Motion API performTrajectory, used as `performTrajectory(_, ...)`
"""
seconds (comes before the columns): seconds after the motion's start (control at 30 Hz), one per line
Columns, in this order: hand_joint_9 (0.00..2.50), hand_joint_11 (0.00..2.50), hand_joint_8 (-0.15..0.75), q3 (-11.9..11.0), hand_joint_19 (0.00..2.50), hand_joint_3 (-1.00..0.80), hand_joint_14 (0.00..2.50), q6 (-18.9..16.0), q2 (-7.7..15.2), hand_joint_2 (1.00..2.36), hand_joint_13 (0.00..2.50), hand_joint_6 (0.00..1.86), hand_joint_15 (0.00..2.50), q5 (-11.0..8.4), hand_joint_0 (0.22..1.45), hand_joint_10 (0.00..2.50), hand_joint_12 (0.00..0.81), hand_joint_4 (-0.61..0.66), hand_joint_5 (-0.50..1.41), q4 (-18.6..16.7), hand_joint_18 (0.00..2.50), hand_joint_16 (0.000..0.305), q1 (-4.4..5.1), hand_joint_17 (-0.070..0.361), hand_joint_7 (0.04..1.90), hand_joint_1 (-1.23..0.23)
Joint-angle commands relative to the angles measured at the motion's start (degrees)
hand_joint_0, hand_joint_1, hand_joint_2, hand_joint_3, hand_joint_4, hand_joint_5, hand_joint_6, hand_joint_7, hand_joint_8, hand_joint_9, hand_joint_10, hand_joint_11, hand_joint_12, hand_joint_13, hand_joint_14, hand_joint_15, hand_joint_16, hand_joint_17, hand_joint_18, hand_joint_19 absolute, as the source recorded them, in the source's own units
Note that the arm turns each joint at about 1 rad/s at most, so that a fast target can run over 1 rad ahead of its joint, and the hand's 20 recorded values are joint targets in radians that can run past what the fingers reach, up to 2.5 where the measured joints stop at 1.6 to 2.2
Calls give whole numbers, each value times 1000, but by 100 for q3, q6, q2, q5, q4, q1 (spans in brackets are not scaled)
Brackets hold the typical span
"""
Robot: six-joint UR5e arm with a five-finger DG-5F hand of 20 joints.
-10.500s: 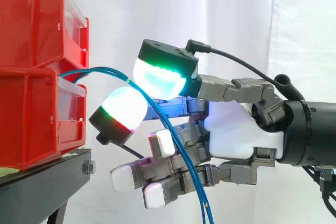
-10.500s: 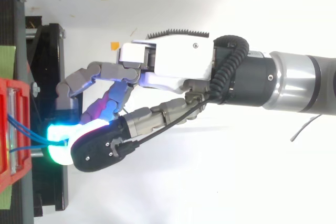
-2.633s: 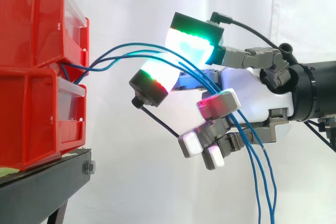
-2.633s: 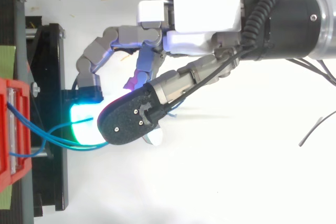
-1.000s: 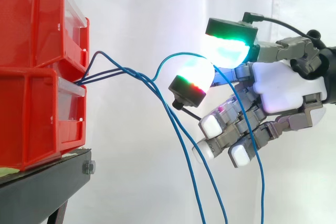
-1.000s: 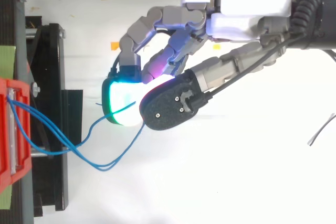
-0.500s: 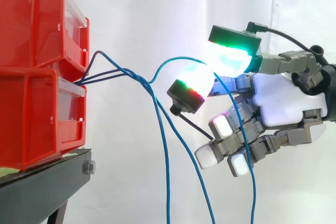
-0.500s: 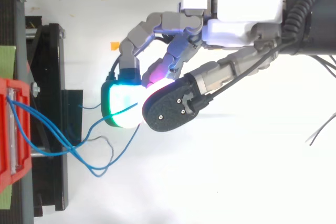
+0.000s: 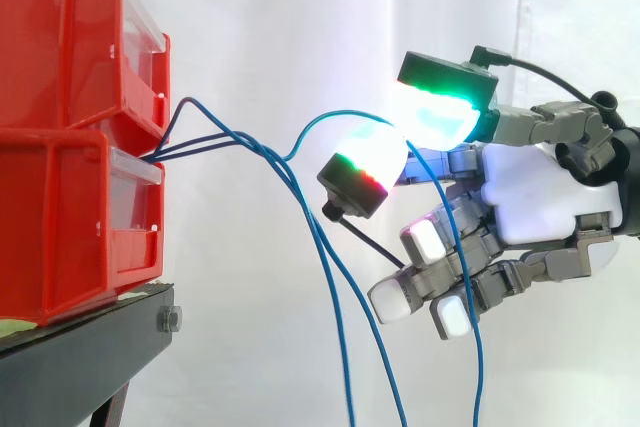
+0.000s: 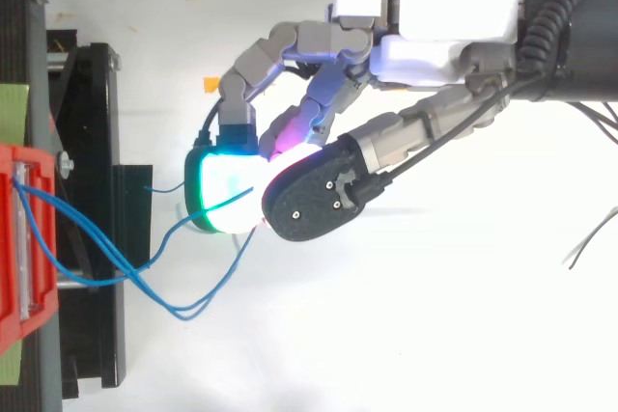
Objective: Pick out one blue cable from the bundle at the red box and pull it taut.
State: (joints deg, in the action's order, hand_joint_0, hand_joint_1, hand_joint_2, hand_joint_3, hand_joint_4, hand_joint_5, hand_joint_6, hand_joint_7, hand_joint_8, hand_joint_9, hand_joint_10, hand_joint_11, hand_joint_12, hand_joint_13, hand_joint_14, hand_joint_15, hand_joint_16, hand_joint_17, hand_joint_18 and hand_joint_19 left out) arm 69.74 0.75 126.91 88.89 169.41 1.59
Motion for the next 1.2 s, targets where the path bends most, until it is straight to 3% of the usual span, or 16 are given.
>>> performTrajectory(0.0, 1038, 438, 315, 5, 432, -171, 10, 5, 0, 1004, 785, 889, 284, -3, 630, 17, 350, -159, -31, 13, 843, 55, 0, 124, 851, -757)
performTrajectory(0.5, 1133, 477, 324, 5, 436, -170, 11, 13, 0, 1004, 831, 891, 272, -3, 630, 19, 346, -161, -32, 13, 893, 54, 0, 123, 833, -753)
performTrajectory(0.83, 1204, 567, 283, 5, 475, -166, 15, 13, 0, 1004, 903, 891, 367, -3, 629, 22, 327, -175, -31, 13, 881, 52, 0, 117, 833, -754)
performTrajectory(1.17, 1102, 540, 263, 5, 473, -179, 18, 13, 0, 1003, 918, 894, 442, -3, 628, 23, 322, -208, -35, 13, 808, 50, 0, 112, 787, -757)
